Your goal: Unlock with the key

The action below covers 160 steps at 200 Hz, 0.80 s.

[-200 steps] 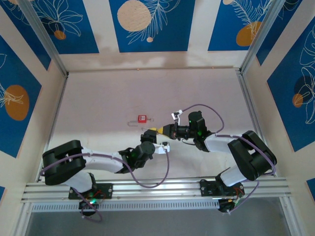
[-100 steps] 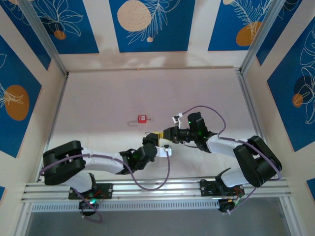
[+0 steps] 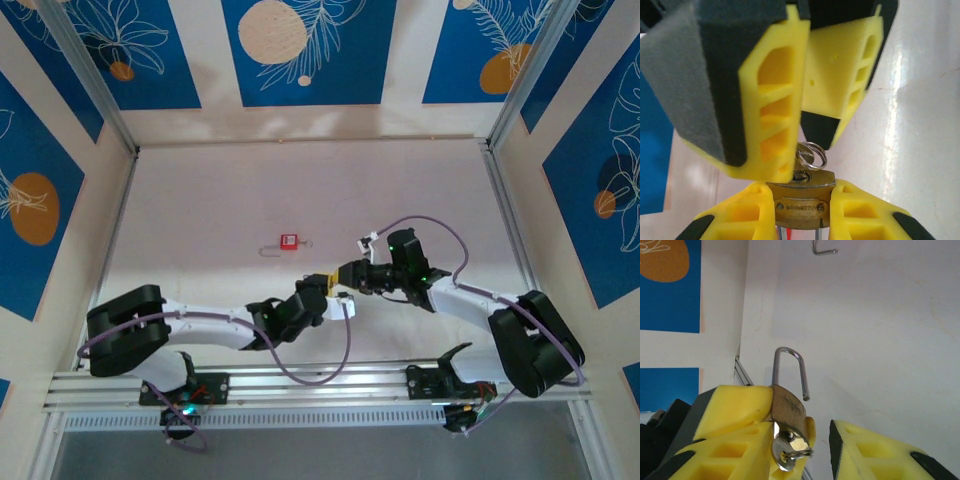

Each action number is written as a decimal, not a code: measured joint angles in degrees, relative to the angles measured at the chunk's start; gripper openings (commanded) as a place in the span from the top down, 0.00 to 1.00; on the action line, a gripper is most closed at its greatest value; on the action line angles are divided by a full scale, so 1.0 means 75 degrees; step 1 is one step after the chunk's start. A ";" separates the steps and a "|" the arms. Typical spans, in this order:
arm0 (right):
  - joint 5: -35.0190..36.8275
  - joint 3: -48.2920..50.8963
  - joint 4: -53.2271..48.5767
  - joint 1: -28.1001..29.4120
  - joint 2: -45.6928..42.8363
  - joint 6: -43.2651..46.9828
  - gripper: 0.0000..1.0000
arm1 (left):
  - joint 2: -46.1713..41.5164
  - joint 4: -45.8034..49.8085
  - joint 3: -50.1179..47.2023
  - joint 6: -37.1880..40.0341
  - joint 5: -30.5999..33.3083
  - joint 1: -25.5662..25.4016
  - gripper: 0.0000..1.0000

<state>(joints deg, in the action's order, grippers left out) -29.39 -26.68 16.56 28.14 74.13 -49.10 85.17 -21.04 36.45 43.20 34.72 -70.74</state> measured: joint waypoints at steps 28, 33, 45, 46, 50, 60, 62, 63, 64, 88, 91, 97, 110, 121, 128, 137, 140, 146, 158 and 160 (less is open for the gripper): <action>0.0000 0.0000 -0.0017 -0.0149 -0.0160 0.0087 0.61 | 0.0000 0.0443 0.0192 -0.0335 -0.0551 0.0032 0.82; 0.0000 0.0000 -0.0017 -0.0175 -0.0178 0.0090 0.61 | 0.0000 0.0536 0.0224 -0.0385 -0.0644 0.0044 0.82; -0.0003 0.0000 -0.0023 -0.0219 -0.0213 0.0117 0.61 | 0.0000 0.0726 0.0294 -0.0522 -0.0836 0.0085 0.81; -0.0003 0.0000 -0.0023 -0.0221 -0.0213 0.0117 0.61 | 0.0000 0.0737 0.0297 -0.0522 -0.0848 0.0087 0.81; -0.0006 0.0000 -0.0023 -0.0236 -0.0219 0.0122 0.61 | 0.0003 0.0816 0.0326 -0.0565 -0.0909 0.0102 0.81; -0.0006 0.0000 -0.0029 -0.0274 -0.0224 0.0140 0.61 | 0.0003 0.0976 0.0385 -0.0664 -0.1084 0.0140 0.81; -0.0006 0.0000 -0.0029 -0.0277 -0.0224 0.0140 0.61 | 0.0003 0.1005 0.0399 -0.0702 -0.1113 0.0149 0.81; -0.0009 0.0000 -0.0032 -0.0283 -0.0227 0.0140 0.61 | 0.0003 0.1014 0.0402 -0.0714 -0.1128 0.0152 0.81; -0.0009 0.0000 -0.0035 -0.0286 -0.0227 0.0143 0.61 | 0.0003 0.1046 0.0411 -0.0729 -0.1151 0.0157 0.81; -0.0026 0.0000 -0.0108 -0.0393 -0.0291 0.0166 0.59 | 0.0003 0.1463 0.0595 -0.0997 -0.1536 0.0315 0.81; -0.0029 0.0000 -0.0122 -0.0414 -0.0312 0.0175 0.59 | 0.0003 0.1513 0.0618 -0.1032 -0.1597 0.0338 0.81; -0.0026 0.0000 -0.0137 -0.0446 -0.0350 0.0189 0.58 | 0.0003 0.1629 0.0673 -0.1122 -0.1705 0.0393 0.81; -0.0026 0.0003 -0.0181 -0.0533 -0.0428 0.0233 0.57 | 0.0003 0.1871 0.0787 -0.1265 -0.1941 0.0513 0.80; -0.0026 0.0003 -0.0219 -0.0609 -0.0484 0.0283 0.56 | 0.0003 0.2113 0.0901 -0.1387 -0.2183 0.0624 0.80; -0.0026 0.0006 -0.0251 -0.0659 -0.0513 0.0300 0.56 | 0.0003 0.2291 0.0982 -0.1475 -0.2343 0.0702 0.79; -0.0023 0.0009 -0.0321 -0.0708 -0.0548 0.0341 0.55 | 0.0009 0.2532 0.1110 -0.1577 -0.2538 0.0810 0.79; -0.0020 0.0012 -0.0347 -0.0720 -0.0557 0.0350 0.56 | 0.0009 0.2605 0.1151 -0.1588 -0.2602 0.0836 0.79; -0.0020 0.0020 -0.0388 -0.0746 -0.0571 0.0379 0.56 | 0.0020 0.2777 0.1259 -0.1670 -0.2751 0.0909 0.79; -0.0023 0.0035 -0.0455 -0.0787 -0.0577 0.0434 0.56 | 0.0050 0.3016 0.1448 -0.1781 -0.2999 0.1035 0.79; -0.0023 0.0044 -0.0460 -0.0790 -0.0577 0.0449 0.56 | 0.0058 0.3063 0.1478 -0.1784 -0.3042 0.1055 0.79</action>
<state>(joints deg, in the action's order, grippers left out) -29.56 -26.35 13.10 22.22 69.80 -45.74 85.60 1.93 47.53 29.82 11.90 -62.83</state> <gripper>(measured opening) 0.442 0.212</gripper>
